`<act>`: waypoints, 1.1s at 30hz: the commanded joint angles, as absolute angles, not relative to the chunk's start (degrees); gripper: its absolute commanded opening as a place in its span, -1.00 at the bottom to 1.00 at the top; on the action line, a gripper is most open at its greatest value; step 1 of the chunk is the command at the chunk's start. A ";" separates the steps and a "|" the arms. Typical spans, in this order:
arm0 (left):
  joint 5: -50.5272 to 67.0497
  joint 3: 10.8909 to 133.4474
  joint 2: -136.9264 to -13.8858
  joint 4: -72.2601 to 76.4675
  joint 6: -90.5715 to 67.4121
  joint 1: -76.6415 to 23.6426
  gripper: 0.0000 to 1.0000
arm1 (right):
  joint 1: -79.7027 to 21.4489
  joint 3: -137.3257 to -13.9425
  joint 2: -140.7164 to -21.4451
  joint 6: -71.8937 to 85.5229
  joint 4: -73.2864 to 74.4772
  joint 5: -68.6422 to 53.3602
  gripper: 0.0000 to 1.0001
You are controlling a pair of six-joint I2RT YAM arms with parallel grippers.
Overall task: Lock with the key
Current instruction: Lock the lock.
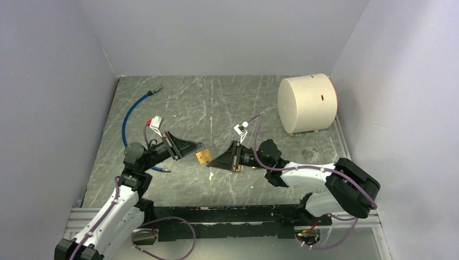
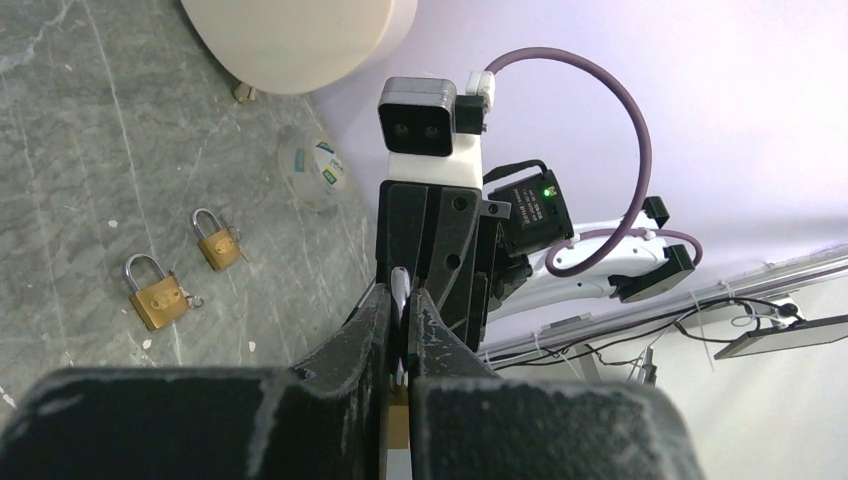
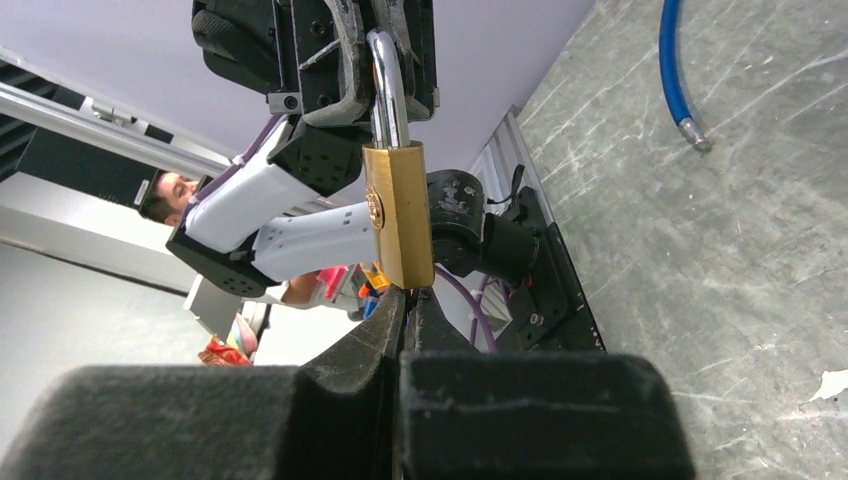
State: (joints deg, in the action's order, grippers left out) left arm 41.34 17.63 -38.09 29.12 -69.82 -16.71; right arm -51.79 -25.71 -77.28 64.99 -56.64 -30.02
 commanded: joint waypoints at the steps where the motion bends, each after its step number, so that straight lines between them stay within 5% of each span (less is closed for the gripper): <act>1: 38.67 19.35 -36.84 34.97 -69.84 -16.04 -0.95 | -52.18 -23.46 -76.26 64.51 -54.68 -31.60 -1.00; 33: 37.75 19.82 -38.28 36.46 -70.29 -16.00 -0.95 | -54.64 -18.81 -76.28 66.80 -57.08 -30.29 -1.00</act>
State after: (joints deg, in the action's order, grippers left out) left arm 42.54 17.63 -38.87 28.05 -69.67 -16.91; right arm -53.52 -20.75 -75.81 66.83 -58.59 -27.51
